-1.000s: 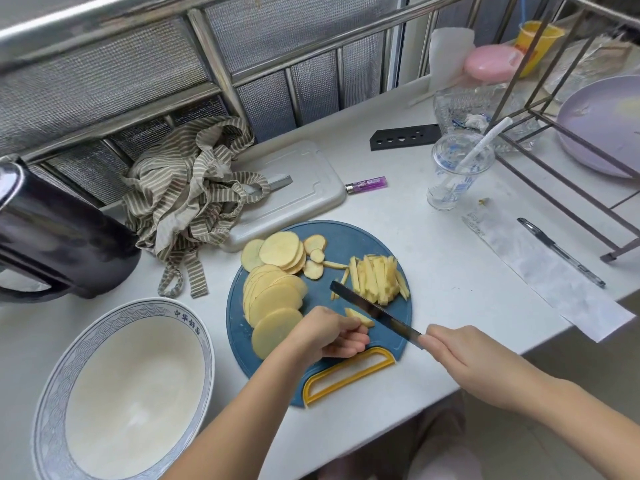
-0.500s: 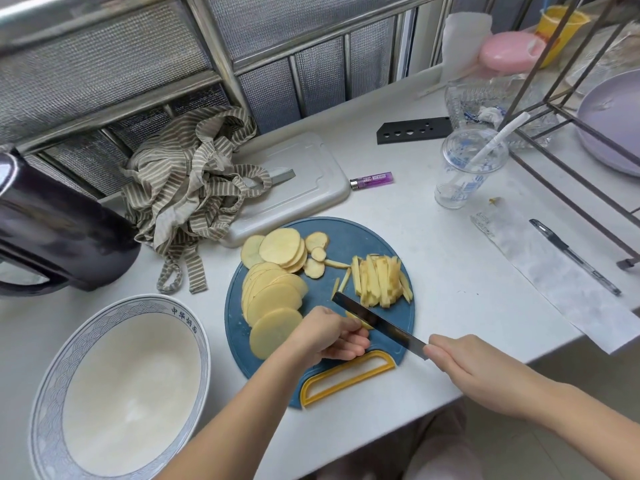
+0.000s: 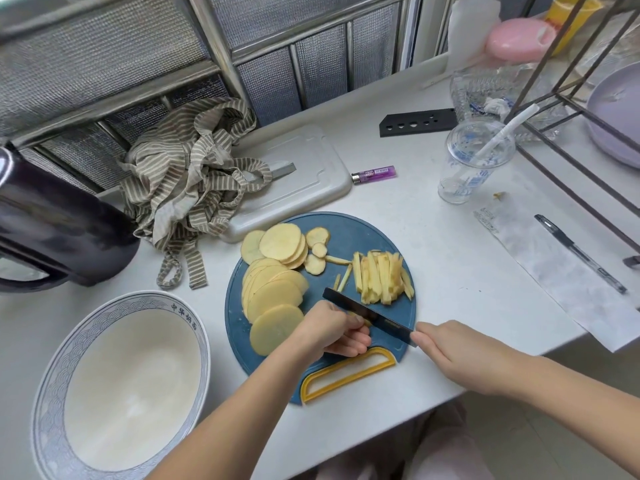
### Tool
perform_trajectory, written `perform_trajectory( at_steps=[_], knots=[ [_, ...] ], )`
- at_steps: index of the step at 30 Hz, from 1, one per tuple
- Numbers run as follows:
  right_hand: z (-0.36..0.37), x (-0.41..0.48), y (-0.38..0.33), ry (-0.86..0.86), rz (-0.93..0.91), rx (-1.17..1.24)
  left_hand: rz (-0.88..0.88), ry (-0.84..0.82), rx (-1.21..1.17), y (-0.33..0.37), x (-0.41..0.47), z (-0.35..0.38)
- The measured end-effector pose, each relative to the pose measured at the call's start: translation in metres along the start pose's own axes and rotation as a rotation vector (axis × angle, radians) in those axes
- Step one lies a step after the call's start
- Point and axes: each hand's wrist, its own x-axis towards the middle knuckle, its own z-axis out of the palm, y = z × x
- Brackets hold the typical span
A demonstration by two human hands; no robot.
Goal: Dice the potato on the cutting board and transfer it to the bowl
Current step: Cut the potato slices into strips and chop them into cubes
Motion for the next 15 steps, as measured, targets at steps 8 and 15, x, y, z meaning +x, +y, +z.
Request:
perform_trajectory(
  at_steps=[8, 15],
  knots=[
    [0.012, -0.008, 0.016, 0.045, 0.091, 0.447, 0.032, 0.082, 0.05, -0.001, -0.005, 0.006],
    [-0.013, -0.006, 0.015, -0.124, 0.167, 0.769, 0.027, 0.175, -0.001, -0.007, -0.01, 0.015]
  ],
)
